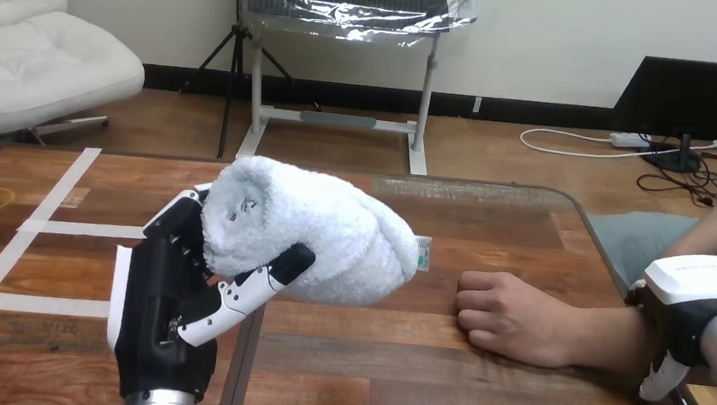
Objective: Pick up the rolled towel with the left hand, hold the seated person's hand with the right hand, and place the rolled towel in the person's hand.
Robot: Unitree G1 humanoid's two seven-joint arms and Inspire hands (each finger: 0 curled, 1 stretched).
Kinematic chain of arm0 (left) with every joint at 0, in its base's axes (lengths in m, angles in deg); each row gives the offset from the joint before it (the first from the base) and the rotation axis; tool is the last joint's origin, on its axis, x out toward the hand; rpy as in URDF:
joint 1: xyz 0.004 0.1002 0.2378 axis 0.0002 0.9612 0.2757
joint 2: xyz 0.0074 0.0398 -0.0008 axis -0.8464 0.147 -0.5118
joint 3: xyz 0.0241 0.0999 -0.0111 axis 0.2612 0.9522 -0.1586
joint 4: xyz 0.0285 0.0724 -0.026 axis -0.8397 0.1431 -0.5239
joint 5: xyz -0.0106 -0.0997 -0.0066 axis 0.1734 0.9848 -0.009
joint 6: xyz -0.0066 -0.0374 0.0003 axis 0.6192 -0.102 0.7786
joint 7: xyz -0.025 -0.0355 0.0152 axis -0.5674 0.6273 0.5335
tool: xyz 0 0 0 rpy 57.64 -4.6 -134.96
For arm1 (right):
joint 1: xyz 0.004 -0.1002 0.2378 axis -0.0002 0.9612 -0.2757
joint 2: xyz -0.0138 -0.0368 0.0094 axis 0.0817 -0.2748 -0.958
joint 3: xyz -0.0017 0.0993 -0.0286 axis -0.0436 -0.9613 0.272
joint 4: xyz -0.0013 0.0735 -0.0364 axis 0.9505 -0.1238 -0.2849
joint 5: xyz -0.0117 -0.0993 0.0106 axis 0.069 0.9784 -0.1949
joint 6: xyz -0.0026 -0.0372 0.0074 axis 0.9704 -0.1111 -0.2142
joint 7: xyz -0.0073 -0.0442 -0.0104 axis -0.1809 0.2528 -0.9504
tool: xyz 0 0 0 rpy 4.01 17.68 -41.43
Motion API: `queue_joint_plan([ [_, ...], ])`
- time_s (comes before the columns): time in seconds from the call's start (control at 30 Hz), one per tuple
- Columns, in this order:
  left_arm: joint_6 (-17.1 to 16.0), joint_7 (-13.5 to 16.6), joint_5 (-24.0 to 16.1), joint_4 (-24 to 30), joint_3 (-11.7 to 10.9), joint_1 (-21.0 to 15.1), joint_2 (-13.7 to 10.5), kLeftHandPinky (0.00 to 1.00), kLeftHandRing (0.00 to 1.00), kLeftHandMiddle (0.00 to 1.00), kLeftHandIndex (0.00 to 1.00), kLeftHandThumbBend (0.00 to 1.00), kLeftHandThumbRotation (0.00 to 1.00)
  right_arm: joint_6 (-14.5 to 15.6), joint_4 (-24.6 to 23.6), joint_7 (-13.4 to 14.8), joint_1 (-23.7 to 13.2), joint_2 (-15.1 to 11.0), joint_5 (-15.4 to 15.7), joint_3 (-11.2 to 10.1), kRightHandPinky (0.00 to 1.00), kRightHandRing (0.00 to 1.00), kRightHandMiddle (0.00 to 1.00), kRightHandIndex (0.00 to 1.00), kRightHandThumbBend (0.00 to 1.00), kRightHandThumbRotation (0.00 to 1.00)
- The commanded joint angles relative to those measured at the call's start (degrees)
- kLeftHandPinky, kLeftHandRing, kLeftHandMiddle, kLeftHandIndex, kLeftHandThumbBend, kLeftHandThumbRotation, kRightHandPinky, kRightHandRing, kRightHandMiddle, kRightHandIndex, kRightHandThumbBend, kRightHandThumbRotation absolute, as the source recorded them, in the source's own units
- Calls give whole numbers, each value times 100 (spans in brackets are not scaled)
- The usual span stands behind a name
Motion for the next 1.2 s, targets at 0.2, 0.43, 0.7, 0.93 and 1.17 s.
queue_joint_plan([
  [0.2,72,-12,-42,521,14,-45,308,50,47,48,52,69,0,-145,739,339,-539,119,56,313,90,90,90,85,66,19],
  [0.43,186,42,-94,652,-3,32,310,49,47,48,52,70,0,-207,1149,506,-703,248,4,459,86,85,85,82,65,18],
  [0.7,90,93,-267,621,-66,50,262,51,48,48,52,70,0,-293,1588,679,-870,389,10,666,73,76,78,77,63,16],
  [0.93,125,130,-312,668,-95,91,257,52,48,48,52,69,0,-484,1852,882,-917,461,-139,725,67,70,73,74,63,13],
  [1.17,166,182,-344,712,-120,117,257,52,48,48,52,69,0,-546,2194,935,-1022,574,-209,801,54,59,66,72,63,12],
])
